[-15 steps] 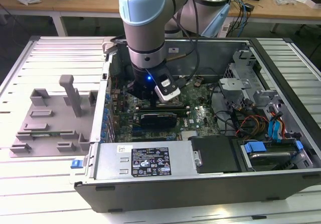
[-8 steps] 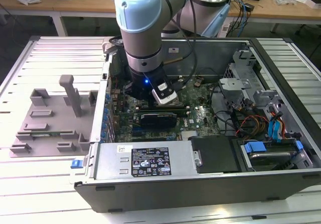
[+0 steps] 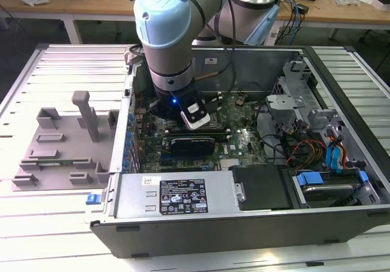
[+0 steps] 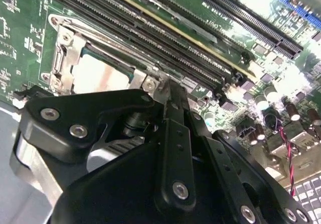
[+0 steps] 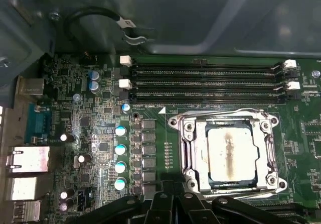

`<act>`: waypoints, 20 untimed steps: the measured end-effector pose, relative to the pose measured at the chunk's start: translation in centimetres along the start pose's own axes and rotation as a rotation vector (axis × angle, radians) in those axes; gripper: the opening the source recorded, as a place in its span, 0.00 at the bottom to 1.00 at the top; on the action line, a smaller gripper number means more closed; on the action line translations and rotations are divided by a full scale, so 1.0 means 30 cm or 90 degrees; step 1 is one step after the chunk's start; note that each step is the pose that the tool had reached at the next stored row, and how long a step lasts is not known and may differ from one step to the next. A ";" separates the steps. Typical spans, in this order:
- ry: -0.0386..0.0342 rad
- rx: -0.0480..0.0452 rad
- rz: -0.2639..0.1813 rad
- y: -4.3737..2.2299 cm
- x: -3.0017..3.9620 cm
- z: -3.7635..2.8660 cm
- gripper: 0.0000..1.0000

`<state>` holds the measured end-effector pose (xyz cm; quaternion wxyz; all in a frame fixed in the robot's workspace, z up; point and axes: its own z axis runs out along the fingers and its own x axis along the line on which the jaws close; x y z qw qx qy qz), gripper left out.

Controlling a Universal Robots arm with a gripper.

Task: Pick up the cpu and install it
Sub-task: 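Install the second cpu locking lever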

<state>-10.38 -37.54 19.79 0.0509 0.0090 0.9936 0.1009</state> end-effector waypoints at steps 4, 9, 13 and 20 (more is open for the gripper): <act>0.0000 0.0002 0.000 0.016 -0.008 -0.074 0.11; 0.0026 0.0009 0.001 0.020 -0.084 -0.078 0.11; 0.0050 0.0057 0.001 0.038 -0.174 -0.065 0.11; 0.0049 0.0269 -0.001 0.088 -0.181 -0.053 0.11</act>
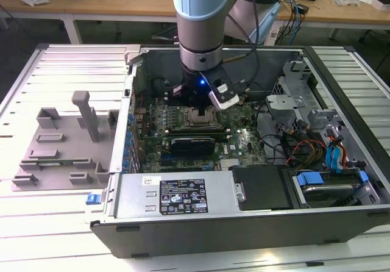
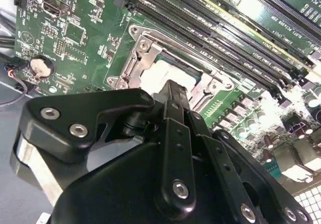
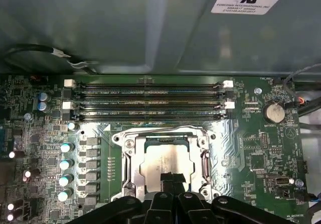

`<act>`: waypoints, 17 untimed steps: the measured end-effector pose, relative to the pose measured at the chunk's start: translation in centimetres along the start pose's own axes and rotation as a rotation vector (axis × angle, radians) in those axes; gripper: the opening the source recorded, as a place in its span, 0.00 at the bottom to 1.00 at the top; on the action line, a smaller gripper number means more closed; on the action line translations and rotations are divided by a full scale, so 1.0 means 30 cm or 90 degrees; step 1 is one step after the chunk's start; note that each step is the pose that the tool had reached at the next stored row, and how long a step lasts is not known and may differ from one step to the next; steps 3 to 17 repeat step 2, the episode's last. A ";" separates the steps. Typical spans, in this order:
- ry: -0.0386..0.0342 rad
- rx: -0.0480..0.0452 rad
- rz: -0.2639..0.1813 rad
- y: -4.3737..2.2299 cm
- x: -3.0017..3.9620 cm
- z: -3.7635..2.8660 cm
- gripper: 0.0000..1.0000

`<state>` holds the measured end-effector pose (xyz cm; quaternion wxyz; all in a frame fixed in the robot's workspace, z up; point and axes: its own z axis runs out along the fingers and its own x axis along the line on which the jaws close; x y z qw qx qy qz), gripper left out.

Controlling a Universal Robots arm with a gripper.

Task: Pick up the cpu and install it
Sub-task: 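Install the second cpu locking lever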

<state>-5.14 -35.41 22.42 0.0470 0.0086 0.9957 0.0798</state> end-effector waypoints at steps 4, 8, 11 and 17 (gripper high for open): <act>0.0000 0.0000 0.000 0.000 0.000 0.000 0.11; 0.0000 0.0000 0.000 0.000 0.000 0.000 0.11; 0.0000 0.0000 0.000 0.000 0.000 0.000 0.11; 0.0000 0.0000 0.000 0.000 0.000 0.000 0.11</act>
